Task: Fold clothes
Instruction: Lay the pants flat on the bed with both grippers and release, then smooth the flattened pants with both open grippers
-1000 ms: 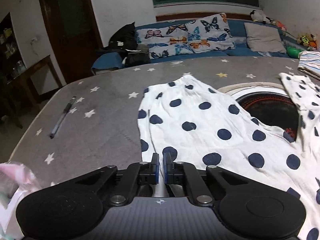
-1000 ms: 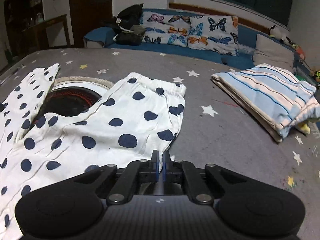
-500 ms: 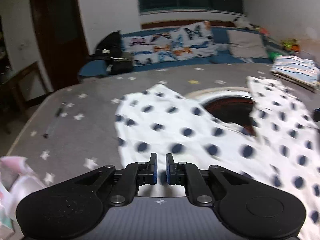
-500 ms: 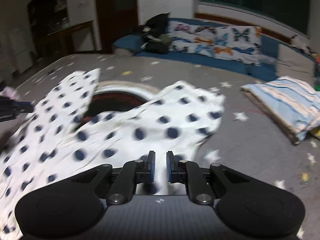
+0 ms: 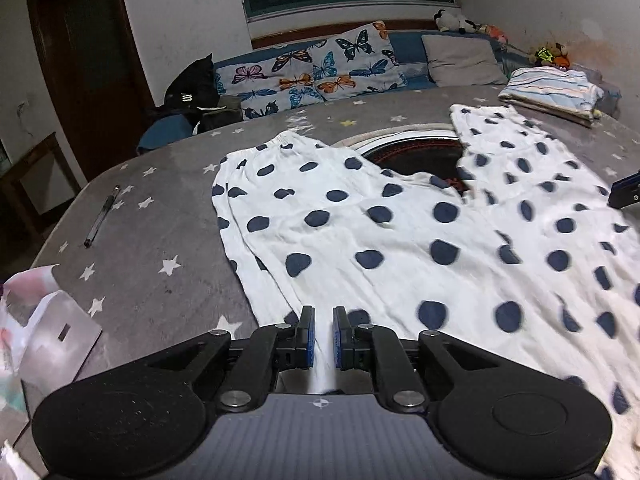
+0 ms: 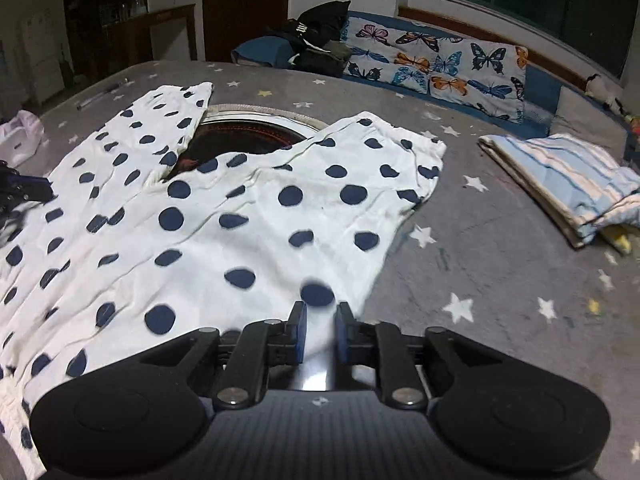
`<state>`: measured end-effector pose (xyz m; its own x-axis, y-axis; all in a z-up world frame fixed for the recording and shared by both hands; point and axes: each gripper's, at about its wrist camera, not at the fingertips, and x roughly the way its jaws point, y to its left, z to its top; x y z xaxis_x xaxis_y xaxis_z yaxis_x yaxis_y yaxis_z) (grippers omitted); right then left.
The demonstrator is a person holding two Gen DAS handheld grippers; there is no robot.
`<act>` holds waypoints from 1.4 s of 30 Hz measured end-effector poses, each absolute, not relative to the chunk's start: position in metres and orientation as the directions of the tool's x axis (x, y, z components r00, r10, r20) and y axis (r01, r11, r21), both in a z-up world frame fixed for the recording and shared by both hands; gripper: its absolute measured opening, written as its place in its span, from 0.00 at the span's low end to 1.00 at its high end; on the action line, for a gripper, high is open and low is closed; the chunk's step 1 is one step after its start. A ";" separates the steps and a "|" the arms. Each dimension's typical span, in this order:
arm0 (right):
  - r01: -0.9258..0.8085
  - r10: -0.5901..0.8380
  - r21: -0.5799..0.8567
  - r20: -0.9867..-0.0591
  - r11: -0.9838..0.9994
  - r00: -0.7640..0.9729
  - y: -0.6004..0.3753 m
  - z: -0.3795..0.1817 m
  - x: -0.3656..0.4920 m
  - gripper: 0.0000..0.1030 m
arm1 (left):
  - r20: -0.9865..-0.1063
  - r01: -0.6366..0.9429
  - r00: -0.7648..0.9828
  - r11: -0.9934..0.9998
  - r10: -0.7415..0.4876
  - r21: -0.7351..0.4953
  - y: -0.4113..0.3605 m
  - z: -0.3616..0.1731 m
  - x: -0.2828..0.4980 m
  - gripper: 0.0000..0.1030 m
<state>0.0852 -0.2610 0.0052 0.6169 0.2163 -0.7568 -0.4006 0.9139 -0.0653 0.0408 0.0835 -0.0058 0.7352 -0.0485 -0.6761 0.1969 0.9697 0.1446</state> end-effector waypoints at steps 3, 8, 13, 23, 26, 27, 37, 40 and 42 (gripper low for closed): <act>-0.440 0.266 -0.045 -0.741 0.897 0.617 -0.253 0.016 0.068 0.21 | -0.672 0.256 0.732 0.960 -0.113 0.117 0.070 0.003 0.023 0.12; -0.559 0.382 0.007 -0.737 0.829 0.558 -0.228 0.023 0.039 0.32 | -0.685 0.380 0.696 0.920 -0.215 0.098 0.049 0.002 -0.007 0.12; -0.621 0.392 -0.004 -0.772 0.784 0.500 -0.210 0.012 0.014 0.33 | -0.703 0.473 0.653 0.877 -0.281 0.089 0.036 -0.005 -0.033 0.12; -0.625 0.381 -0.004 -0.790 0.780 0.481 -0.213 0.007 -0.021 0.37 | -0.730 0.511 0.609 0.858 -0.311 0.061 0.056 -0.006 -0.060 0.12; -0.626 0.384 -0.004 -0.787 0.780 0.483 -0.213 0.009 -0.025 0.39 | -0.730 0.500 0.609 0.864 -0.309 0.051 0.061 -0.002 -0.058 0.14; -0.624 0.387 0.002 -0.785 0.781 0.483 -0.214 0.011 -0.023 0.39 | -0.721 0.493 0.620 0.869 -0.308 0.052 0.063 0.002 -0.055 0.15; -0.560 0.389 0.016 -0.736 0.828 0.555 -0.220 0.021 0.019 0.41 | -0.665 0.334 0.714 0.941 -0.219 0.048 0.077 0.013 0.017 0.29; -0.530 0.378 0.023 -0.728 0.848 0.572 -0.224 0.018 0.036 0.41 | -0.673 0.273 0.718 0.962 -0.180 0.033 0.084 0.008 0.043 0.29; -0.519 0.371 0.023 -0.726 0.855 0.579 -0.226 0.017 0.045 0.41 | -0.680 0.237 0.715 0.971 -0.161 0.019 0.089 0.003 0.057 0.29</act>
